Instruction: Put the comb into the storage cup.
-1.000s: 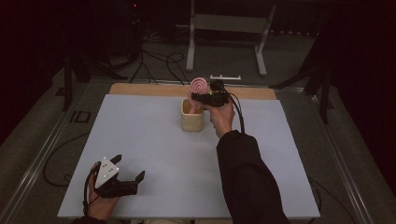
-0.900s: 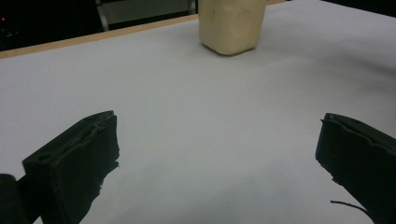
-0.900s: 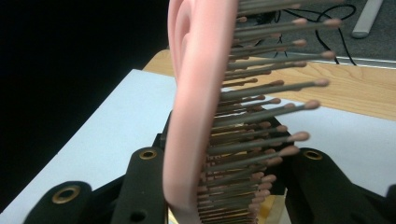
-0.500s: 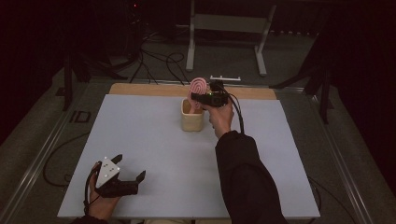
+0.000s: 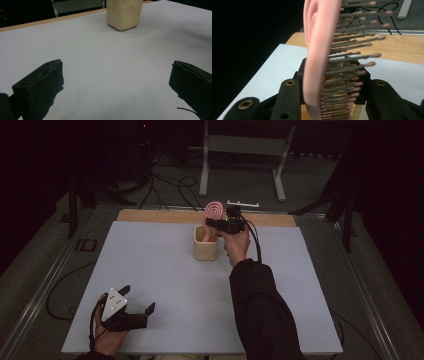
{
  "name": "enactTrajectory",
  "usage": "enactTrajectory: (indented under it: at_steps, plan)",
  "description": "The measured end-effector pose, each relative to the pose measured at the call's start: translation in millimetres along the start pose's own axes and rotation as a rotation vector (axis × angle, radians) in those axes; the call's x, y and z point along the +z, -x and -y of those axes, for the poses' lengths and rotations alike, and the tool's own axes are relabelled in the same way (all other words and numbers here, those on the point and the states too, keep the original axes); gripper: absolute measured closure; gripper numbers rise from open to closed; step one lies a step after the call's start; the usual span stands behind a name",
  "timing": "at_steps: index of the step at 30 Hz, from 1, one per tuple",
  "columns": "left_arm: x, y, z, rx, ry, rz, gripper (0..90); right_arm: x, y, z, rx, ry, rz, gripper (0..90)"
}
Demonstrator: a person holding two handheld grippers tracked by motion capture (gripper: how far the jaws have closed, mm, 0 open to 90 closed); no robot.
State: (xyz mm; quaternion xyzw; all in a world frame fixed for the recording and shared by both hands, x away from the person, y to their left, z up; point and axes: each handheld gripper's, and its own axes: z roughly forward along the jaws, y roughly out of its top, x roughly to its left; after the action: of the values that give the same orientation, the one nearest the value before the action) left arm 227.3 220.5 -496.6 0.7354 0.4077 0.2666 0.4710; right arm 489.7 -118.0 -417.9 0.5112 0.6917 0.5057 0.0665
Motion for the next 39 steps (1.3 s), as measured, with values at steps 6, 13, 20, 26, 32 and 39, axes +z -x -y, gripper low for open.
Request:
enactTrajectory:
  at_steps: [6,13,20,26,32,39]
  plan:
    - [-0.3,-0.1,0.1,-0.001,0.001,-0.002,0.0,0.6,2.1,0.9,0.005,0.006,0.011,56.5]
    - [-0.4,0.2,0.0,0.000,0.002,-0.001,0.0,-2.2,2.6,1.5,-0.008,0.009,0.027,43.6]
    - [0.6,1.0,0.1,0.002,-0.001,-0.002,0.0,-7.6,2.3,1.1,-0.028,-0.006,0.053,27.1]
    - [1.8,1.0,0.0,0.005,-0.005,-0.001,0.0,-12.2,1.5,3.1,-0.060,-0.018,0.076,12.5]
    - [2.3,1.3,-0.5,0.006,-0.006,-0.002,0.0,-23.2,1.9,10.7,-0.099,-0.025,0.073,9.2]
    - [3.3,1.6,-0.7,0.001,-0.005,-0.005,0.0,-36.3,5.4,18.9,-0.140,-0.033,0.075,9.2]
